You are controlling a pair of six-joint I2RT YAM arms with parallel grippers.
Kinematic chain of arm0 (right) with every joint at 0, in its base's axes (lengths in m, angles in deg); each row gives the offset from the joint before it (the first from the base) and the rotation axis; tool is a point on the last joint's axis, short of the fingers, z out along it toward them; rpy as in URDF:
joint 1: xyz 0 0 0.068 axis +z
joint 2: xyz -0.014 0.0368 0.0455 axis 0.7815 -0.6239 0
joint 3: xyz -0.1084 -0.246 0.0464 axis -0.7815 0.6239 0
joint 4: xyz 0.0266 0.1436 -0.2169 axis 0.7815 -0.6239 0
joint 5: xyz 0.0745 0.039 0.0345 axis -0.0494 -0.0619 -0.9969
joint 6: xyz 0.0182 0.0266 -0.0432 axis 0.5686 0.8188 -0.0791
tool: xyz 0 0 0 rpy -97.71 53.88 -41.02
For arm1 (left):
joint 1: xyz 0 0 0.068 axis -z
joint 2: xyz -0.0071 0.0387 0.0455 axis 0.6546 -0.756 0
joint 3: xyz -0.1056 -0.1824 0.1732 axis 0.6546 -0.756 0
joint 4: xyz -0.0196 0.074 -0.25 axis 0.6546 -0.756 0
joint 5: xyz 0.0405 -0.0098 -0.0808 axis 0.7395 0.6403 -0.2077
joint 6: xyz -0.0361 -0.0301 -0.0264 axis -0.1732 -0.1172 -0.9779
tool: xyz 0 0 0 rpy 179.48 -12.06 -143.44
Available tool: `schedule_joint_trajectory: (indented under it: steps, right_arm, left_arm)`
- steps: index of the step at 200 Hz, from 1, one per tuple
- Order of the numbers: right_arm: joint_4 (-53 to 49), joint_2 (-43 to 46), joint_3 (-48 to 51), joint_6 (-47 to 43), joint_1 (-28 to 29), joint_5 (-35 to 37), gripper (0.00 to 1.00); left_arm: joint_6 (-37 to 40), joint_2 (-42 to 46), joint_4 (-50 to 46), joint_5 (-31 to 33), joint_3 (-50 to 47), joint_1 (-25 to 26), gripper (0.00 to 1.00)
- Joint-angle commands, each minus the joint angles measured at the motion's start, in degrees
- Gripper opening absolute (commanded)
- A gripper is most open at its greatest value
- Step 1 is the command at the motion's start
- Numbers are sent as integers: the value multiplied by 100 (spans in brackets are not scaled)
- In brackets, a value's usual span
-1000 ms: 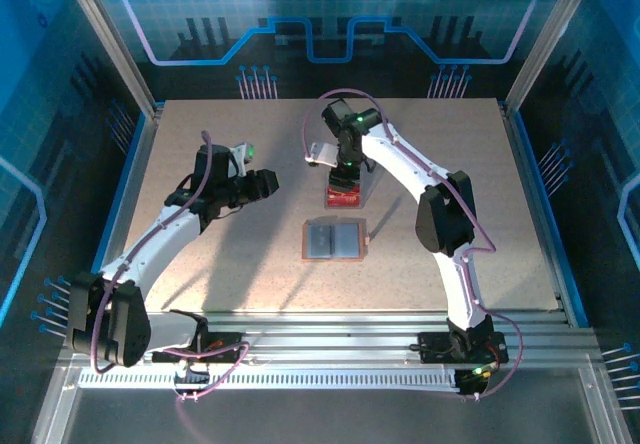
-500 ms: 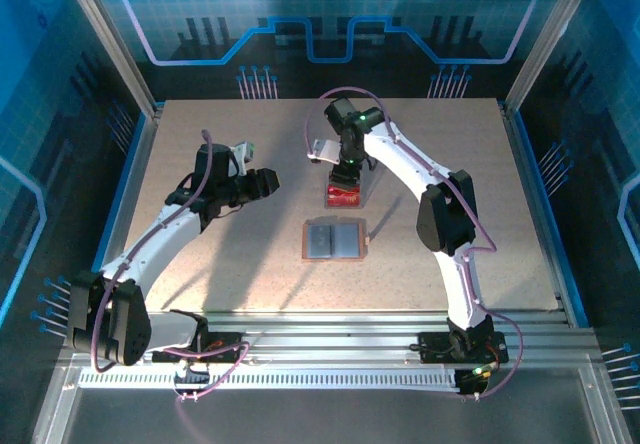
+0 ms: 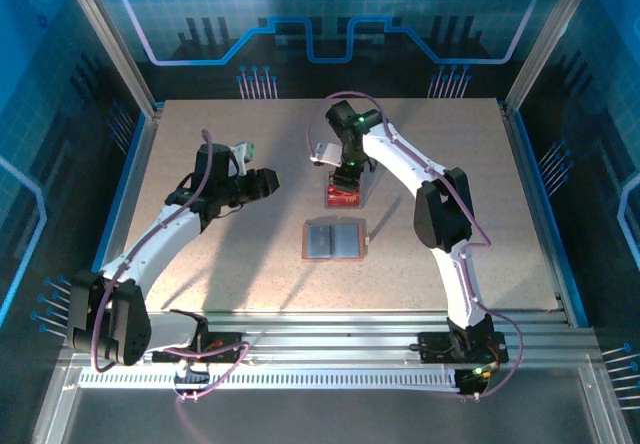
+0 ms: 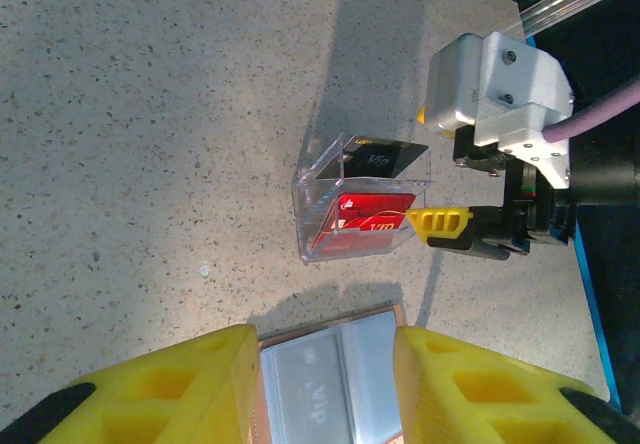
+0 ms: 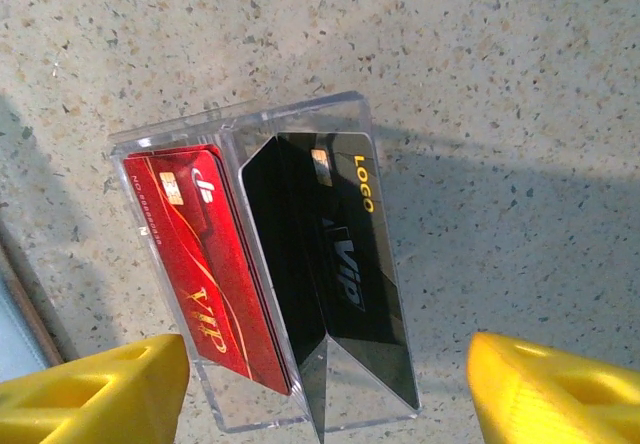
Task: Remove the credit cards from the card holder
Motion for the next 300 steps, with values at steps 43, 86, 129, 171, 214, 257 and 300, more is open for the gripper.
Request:
schedule_joint_trajectory:
  steps: [43, 86, 129, 171, 214, 257, 300]
  right_arm:
    - [270, -208, -200, 69, -119, 94, 75]
    - [434, -251, -275, 104, -152, 142, 75]
    - [671, -238, -345, 136, -170, 336, 75]
    - [876, -251, -345, 225, -185, 521, 75]
    - [895, -218, -242, 342, -188, 575, 74]
    - [1018, 263, 161, 680, -119, 406, 74]
    - [1316, 981, 961, 1335, -9, 85, 71]
  left_arm:
    - [-37, 118, -123, 114, 93, 36, 41]
    - [-30, 150, -163, 142, 92, 34, 41]
    - [-24, 186, -187, 175, 79, 36, 41]
    - [-29, 212, -202, 178, 52, 35, 41]
    - [-36, 248, -215, 191, 9, 31, 41]
    - [-72, 112, -189, 38, 44, 49, 41]
    - [-174, -170, -76, -66, 22, 214, 40]
